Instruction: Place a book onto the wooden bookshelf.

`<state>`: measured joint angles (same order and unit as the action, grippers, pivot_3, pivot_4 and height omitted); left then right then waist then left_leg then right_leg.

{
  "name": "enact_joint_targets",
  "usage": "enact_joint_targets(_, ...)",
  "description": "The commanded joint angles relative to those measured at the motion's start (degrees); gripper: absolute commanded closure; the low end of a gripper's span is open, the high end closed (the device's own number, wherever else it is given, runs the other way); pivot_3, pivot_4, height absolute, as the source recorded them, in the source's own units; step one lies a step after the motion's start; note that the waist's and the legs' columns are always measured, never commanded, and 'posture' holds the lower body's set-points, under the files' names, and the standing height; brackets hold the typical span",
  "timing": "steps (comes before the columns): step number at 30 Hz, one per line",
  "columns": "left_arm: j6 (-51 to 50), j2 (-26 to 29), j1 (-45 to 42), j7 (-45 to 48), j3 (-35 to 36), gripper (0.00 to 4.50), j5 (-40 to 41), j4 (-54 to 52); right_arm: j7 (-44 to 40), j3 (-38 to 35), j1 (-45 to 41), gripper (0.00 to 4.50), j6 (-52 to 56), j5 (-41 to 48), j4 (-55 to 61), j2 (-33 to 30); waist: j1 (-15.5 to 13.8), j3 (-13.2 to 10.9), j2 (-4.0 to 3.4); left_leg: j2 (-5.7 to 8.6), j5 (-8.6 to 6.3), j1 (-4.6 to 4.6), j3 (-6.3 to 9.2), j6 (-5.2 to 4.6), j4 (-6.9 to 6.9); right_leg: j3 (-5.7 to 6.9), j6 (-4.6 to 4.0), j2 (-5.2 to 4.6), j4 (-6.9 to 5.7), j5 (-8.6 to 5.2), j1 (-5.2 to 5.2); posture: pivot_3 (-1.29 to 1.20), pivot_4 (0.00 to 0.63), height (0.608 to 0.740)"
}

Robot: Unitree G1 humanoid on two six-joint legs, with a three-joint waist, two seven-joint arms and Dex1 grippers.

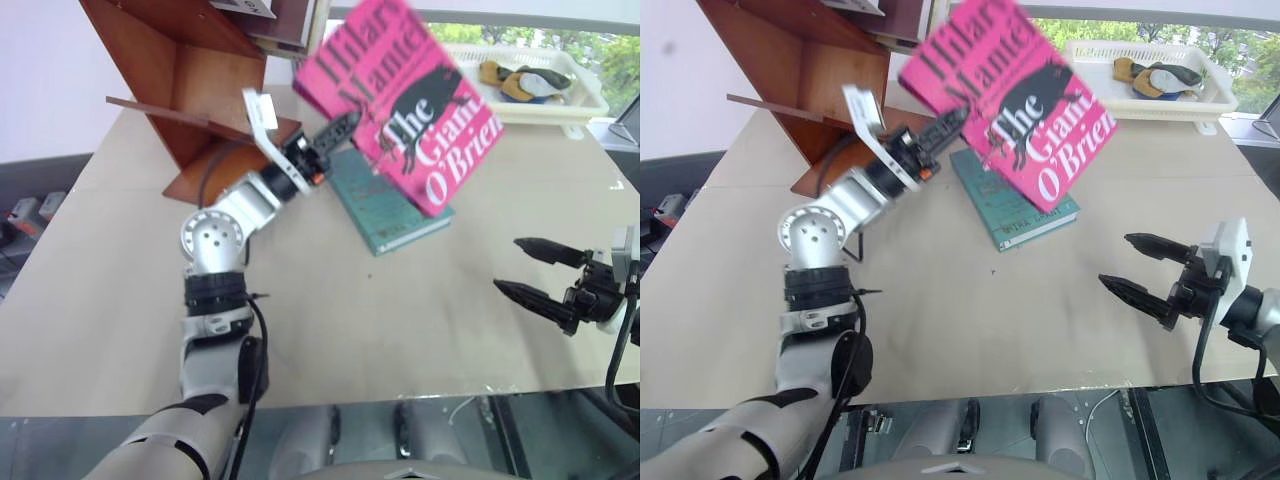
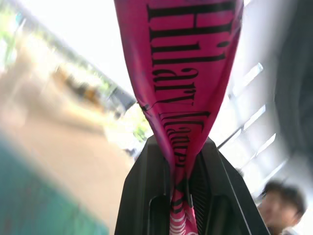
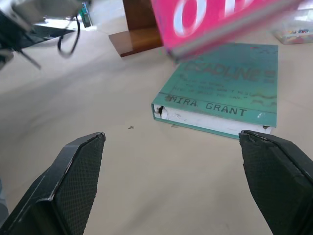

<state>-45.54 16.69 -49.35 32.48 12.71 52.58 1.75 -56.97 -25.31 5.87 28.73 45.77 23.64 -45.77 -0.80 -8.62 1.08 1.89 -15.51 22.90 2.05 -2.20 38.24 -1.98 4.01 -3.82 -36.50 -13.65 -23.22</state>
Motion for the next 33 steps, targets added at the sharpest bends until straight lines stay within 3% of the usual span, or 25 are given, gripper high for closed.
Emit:
enact_joint_targets(1,10.94,7.73,-0.97,11.27,-8.81,4.39,-11.84,-7.81,-0.72,-0.46,-1.03,0.0,-0.59,0.36,0.06,-0.46,0.03,0.0,-0.03,0.01,0.0,-0.03,-0.05,0.0,-0.02,-0.05,0.0,0.12,0.0,0.0,0.0,0.0,0.15,0.74)
enact_joint_targets(5,31.64,17.74,-1.05,18.77,-17.42,4.39,-31.23,-8.34,-1.3,0.35,-2.1,0.0,-0.84,-0.06,-1.02,-0.39,-0.05,-0.04,-0.03,-0.01,0.0,-0.06,-0.08,-0.01,-0.01,-0.09,-0.01,0.13,0.02,0.0,0.03,0.0,0.15,0.74)
enact_joint_targets(12,57.76,24.48,-5.54,21.23,-20.29,4.39,-49.07,-1.09,-2.81,2.43,-4.91,0.0,-1.23,-0.89,-3.54,-0.57,-0.09,-0.14,0.02,-0.05,-0.02,0.01,-0.06,-0.06,0.0,-0.05,0.0,-0.1,0.1,0.0,0.04,0.0,0.15,0.74)
enact_joint_targets(22,69.19,37.64,-7.59,25.54,-16.23,4.39,-53.45,7.09,-5.32,4.53,-7.78,0.0,-1.79,-2.31,-6.86,-0.16,0.14,-0.27,-0.01,-0.1,-0.2,0.04,-0.09,-0.38,0.05,-0.02,0.02,0.23,0.08,-0.01,-0.01,0.0,0.15,0.74)
enact_joint_targets(33,69.78,48.88,-8.27,33.42,-11.4,4.39,-49.01,8.59,-8.22,7.17,-11.97,0.0,-3.07,-3.84,-11.67,-0.22,0.22,-0.34,0.05,-0.08,-0.22,0.02,-0.08,-0.42,0.2,0.06,0.04,0.26,-0.18,-0.01,0.0,0.0,0.15,0.74)
